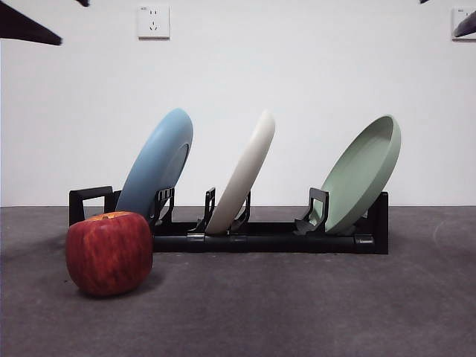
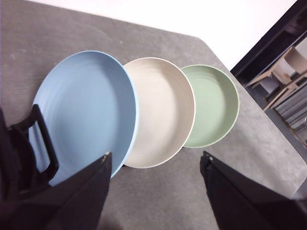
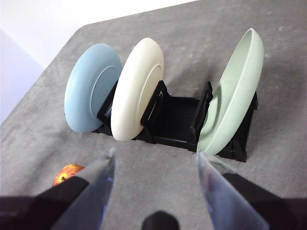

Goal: Take the blue plate from the plate rack,put the plate on the table,take the apple from the table,put the apple in the plate

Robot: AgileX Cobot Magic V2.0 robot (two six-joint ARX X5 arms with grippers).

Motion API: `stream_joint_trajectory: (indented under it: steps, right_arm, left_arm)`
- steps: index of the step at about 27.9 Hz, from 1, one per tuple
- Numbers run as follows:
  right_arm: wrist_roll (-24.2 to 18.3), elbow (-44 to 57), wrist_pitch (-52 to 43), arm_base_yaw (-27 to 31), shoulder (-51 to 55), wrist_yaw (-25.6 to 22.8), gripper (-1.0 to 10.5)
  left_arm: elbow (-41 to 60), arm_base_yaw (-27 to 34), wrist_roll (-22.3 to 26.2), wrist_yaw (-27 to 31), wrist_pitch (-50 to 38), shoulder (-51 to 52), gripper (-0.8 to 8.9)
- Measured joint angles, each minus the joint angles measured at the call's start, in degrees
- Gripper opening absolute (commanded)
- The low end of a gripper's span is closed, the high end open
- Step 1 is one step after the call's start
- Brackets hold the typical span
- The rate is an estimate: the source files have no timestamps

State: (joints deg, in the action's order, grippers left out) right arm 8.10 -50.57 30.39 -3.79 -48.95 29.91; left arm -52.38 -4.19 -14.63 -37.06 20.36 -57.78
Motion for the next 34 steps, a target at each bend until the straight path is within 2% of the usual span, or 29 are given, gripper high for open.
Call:
stream_joint_trajectory:
  steps: [4,9,12,21,27,31,34]
  right_arm:
    - [0.0,0.0,0.0,0.0,0.0,0.0,2.9]
    - [0.0,0.0,0.0,0.0,0.0,0.0,2.9]
    - [0.0,0.0,0.0,0.0,0.0,0.0,2.9]
    - [0.0,0.0,0.0,0.0,0.0,0.0,2.9]
    - [0.0,0.0,0.0,0.0,0.0,0.0,2.9]
    - [0.0,0.0,0.0,0.0,0.0,-0.1,2.8]
    - [0.0,0.0,0.0,0.0,0.0,-0.1,2.8]
  left_arm:
    - [-7.3,-3.6,1.2,3.8,3.8,-6.5,3.14]
    - [-18.8,-8.7,5.5,12.6,10.9,-16.5,3.14]
    - [-24.2,-11.1,7.3,16.0,12.4,-22.4,3.14]
    - [-29.2,-15.0,8.4,18.7,10.4,-35.6,3.13]
    - [-29.2,-15.2,8.6,18.9,8.2,-38.9,3.02]
    - [-29.2,-15.2,8.6,18.9,7.8,-38.9,-0.16]
    - [-29.2,-15.3,8.6,18.4,7.3,-38.9,-0.09]
